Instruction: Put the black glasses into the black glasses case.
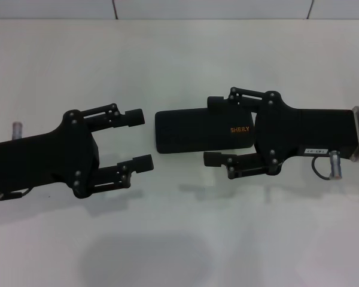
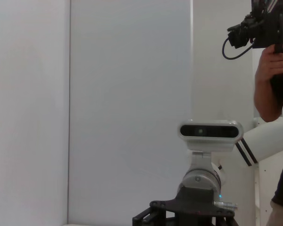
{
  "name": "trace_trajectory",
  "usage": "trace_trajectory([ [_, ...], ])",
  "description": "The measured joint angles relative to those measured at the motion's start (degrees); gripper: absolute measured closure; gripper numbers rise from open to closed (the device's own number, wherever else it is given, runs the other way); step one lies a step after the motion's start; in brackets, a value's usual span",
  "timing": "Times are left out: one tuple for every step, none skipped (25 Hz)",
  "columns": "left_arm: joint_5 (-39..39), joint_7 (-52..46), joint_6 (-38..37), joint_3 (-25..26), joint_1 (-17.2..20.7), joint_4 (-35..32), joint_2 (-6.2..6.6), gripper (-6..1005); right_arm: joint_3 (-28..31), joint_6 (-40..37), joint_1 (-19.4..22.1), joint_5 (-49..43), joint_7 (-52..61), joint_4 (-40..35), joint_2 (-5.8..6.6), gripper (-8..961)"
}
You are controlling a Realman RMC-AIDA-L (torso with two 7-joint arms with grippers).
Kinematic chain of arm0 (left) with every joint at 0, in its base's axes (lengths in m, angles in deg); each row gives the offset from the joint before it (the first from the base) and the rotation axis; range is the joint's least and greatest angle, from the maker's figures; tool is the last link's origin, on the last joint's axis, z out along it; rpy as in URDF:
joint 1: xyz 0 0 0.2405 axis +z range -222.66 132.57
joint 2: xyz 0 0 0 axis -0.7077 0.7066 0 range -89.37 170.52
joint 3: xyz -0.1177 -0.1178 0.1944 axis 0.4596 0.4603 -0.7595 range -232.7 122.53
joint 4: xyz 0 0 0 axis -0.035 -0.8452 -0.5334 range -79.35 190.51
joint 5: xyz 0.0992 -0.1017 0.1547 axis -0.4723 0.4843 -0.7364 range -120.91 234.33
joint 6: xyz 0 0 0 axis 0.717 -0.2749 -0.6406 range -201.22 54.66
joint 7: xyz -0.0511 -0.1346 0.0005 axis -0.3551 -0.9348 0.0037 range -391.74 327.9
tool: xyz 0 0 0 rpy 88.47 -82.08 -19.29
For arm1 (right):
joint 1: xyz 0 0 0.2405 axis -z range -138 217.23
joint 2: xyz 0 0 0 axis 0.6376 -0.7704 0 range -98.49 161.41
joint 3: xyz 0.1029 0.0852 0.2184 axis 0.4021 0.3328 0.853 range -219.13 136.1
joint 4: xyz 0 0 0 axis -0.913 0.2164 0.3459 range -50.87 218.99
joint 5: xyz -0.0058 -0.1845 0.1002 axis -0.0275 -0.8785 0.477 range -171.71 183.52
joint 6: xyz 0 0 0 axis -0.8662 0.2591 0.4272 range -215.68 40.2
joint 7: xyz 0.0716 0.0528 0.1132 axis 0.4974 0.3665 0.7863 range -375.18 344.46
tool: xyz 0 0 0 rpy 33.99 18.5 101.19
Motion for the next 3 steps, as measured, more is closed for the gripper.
trace_trajectory([
  [0.1, 0.0, 0.0, 0.0, 0.0, 0.0, 0.0, 309, 0.0, 0.0, 0.0, 0.0, -0.1, 0.0, 0.0, 91],
  [0.2, 0.2, 0.1, 0.0, 0.0, 0.1, 0.0, 309, 0.1, 0.0, 0.1, 0.0, -0.1, 0.0, 0.0, 92],
  [0.2, 0.4, 0.1, 0.0, 0.0, 0.2, -0.01, 309, 0.2, 0.0, 0.1, 0.1, -0.2, 0.0, 0.0, 92],
])
